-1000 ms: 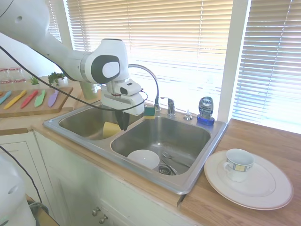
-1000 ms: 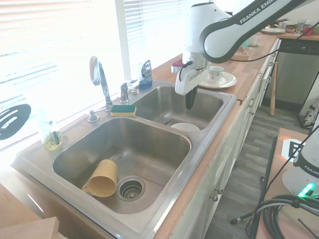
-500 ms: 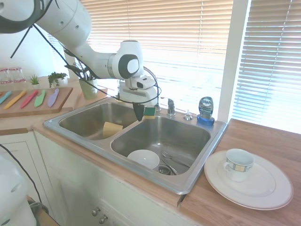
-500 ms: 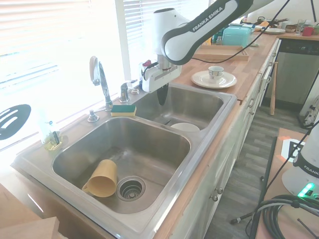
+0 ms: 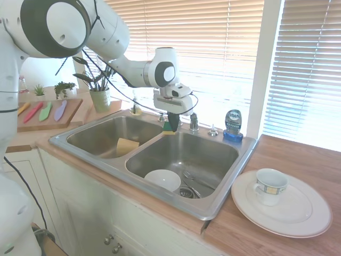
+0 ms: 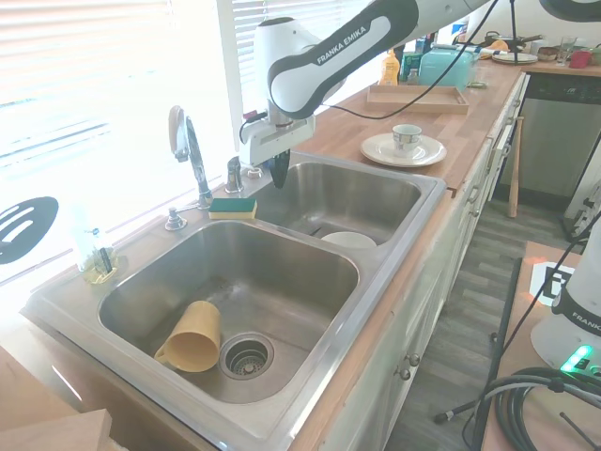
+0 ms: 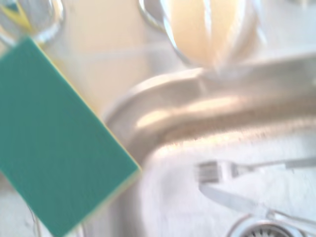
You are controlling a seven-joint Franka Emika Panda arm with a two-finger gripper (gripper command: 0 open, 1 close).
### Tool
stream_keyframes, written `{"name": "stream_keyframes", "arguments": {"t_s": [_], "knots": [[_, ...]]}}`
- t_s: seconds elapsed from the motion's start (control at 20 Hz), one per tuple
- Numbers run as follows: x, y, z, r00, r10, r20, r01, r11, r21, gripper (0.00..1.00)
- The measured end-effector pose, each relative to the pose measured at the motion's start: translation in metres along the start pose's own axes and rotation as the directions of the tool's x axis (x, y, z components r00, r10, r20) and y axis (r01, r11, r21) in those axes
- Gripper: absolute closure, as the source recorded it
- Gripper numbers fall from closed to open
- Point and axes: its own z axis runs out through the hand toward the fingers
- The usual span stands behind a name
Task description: Turn on the faucet
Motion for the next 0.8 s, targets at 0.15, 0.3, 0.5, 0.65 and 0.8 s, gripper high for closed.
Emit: {"name": "stream_keyframes", "arguments": {"t_s": [0.15, 0.3, 0.5, 0.65, 0.8], "knots": [[0.006, -0.006, -0.001, 1.000, 0.022, -0.013, -0.022, 1.000, 0.015, 1.00], [0.014, -0.011, -0.005, 0.998, 0.049, -0.038, -0.047, 0.997, 0.057, 1.00], [0.020, -0.021, -0.017, 0.991, 0.083, -0.101, -0.063, 0.980, 0.188, 1.00], [0.021, -0.021, -0.018, 0.984, 0.107, -0.141, -0.068, 0.963, 0.259, 1.00], [0.019, -0.019, -0.023, 0.977, 0.120, -0.176, -0.060, 0.948, 0.313, 1.00]]}}
